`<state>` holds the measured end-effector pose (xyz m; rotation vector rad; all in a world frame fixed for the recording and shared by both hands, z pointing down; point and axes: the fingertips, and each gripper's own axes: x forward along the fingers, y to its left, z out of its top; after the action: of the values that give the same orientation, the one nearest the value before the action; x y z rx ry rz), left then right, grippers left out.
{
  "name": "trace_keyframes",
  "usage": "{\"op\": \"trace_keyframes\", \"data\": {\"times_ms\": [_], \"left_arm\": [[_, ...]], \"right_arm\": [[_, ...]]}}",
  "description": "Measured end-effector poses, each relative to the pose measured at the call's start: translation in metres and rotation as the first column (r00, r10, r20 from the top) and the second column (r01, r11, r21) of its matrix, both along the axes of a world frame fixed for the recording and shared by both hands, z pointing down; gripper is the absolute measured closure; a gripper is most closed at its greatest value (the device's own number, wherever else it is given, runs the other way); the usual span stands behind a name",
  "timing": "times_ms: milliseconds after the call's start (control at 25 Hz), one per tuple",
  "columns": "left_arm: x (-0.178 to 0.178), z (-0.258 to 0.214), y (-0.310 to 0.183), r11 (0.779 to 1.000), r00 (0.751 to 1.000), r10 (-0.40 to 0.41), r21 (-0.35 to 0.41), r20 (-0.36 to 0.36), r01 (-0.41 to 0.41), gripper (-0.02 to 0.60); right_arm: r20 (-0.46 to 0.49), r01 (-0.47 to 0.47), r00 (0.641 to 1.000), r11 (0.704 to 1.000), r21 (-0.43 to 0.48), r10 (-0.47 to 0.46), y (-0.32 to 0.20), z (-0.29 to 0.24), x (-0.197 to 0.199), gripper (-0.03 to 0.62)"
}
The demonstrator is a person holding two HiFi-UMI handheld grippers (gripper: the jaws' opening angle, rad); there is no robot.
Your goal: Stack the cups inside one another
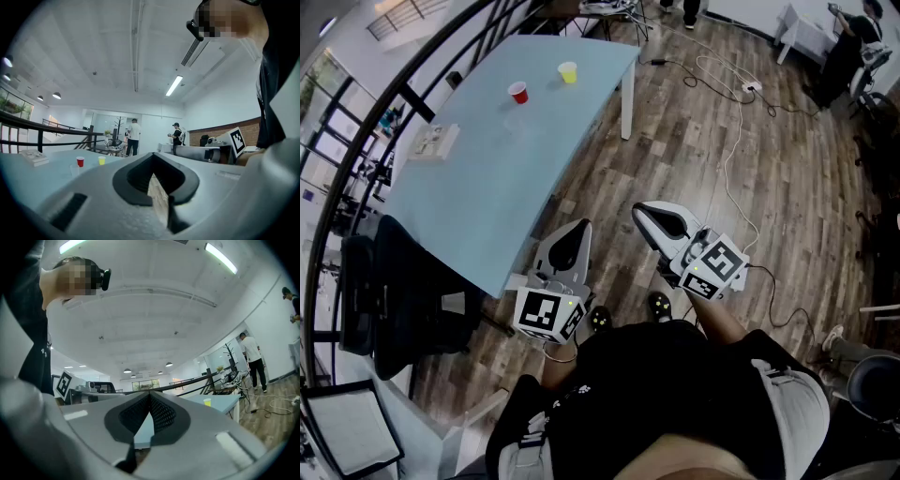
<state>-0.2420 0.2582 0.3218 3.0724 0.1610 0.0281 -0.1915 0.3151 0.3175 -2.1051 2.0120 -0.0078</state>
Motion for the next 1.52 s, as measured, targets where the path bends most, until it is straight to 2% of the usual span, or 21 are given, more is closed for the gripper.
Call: {"op": "trace_keyframes", "data": {"times_ms": [400, 760, 1080, 1280, 1520], "left_arm": [[0.012, -0.002, 0.001, 0.999, 0.999, -0.032, 0.020, 0.004, 0.031, 0.598], [0.024, -0.002, 0.009, 0.995, 0.995, -0.098, 0.021, -0.003, 0.099, 0.598], [0.055, 0.006, 0.045, 0.990, 0.990, -0.143, 0.015, -0.002, 0.143, 0.598], [0.072, 0.005, 0.072, 0.983, 0.984, -0.178, 0.038, 0.003, 0.178, 0.598], [0.078, 0.002, 0.088, 0.975, 0.976, -0.219, 0.050, 0.019, 0.217, 0.598]], "right_arm": [[0.014, 0.011, 1.000, 0.999, 0.033, -0.011, 0.005, -0.002, 0.016, 0.589], [0.020, 0.038, 0.999, 0.998, 0.058, -0.040, 0.017, -0.002, 0.040, 0.588], [0.013, 0.101, 0.995, 0.994, 0.052, -0.102, 0.051, 0.005, 0.069, 0.588], [0.008, 0.117, 0.993, 0.993, 0.035, -0.117, 0.081, 0.009, 0.090, 0.588], [0.026, 0.166, 0.986, 0.985, 0.044, -0.167, 0.092, 0.013, 0.098, 0.588]]}}
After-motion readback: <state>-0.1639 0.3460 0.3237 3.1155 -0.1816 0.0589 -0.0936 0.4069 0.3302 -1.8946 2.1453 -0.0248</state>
